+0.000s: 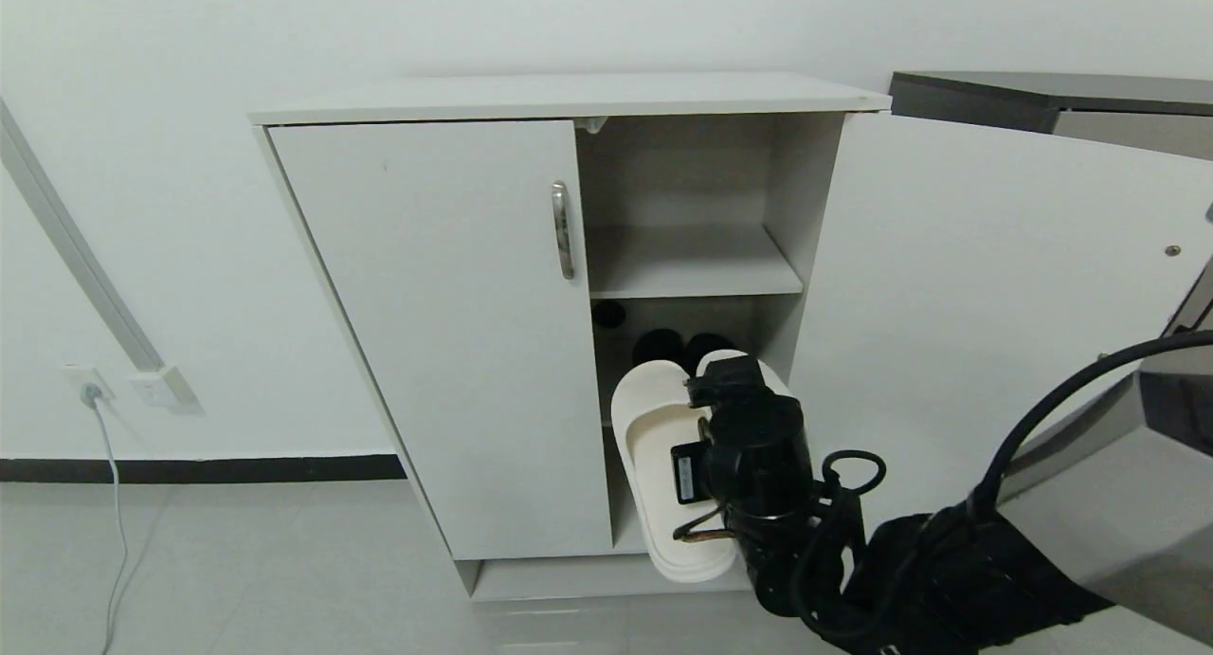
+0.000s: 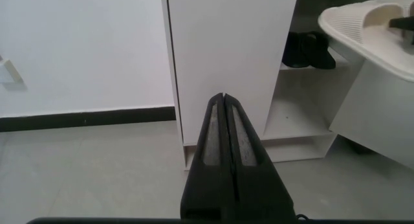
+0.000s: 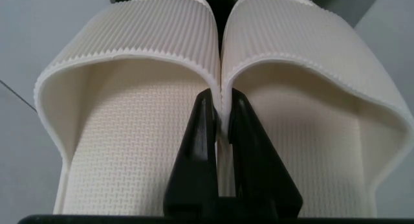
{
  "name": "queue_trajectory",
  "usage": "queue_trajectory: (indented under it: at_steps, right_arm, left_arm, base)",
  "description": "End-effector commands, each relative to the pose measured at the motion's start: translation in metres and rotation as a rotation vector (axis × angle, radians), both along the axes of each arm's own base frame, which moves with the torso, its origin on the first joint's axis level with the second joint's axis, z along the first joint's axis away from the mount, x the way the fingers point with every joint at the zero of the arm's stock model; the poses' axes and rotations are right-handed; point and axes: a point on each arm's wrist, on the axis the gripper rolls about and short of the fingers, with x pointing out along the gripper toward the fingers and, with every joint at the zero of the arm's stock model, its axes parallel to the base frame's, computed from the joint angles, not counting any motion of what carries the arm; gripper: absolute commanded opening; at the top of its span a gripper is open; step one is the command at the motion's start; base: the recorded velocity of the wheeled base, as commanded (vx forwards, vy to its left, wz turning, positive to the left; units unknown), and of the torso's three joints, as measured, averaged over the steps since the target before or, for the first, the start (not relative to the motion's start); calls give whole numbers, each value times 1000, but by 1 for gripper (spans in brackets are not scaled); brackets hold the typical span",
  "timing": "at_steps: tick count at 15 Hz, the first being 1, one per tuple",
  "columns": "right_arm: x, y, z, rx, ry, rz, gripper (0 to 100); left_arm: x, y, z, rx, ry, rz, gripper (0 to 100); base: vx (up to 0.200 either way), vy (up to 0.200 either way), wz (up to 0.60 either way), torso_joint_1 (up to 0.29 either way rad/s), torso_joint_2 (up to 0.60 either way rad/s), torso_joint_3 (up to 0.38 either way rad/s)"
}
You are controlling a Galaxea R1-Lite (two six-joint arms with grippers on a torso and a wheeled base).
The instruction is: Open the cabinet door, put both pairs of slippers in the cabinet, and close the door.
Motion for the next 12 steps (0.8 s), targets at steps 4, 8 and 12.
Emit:
queue_trajectory:
  at_steps: [4, 8, 12]
  right_arm:
    - [17, 7, 59, 75, -17, -109, 0]
    - [12, -2, 97, 63, -4, -115, 0]
    - [16, -4, 99, 69, 3, -99, 0]
  left_arm:
    - [0, 0, 0, 0, 1, 0, 0]
    - [0, 0, 0, -1, 1, 0, 0]
    - [0, 0, 0, -1, 1, 0, 0]
  base:
    - [0, 0, 0, 0, 0, 0]
    - [0, 0, 0, 0, 0, 0]
    - [0, 0, 0, 0, 0, 0]
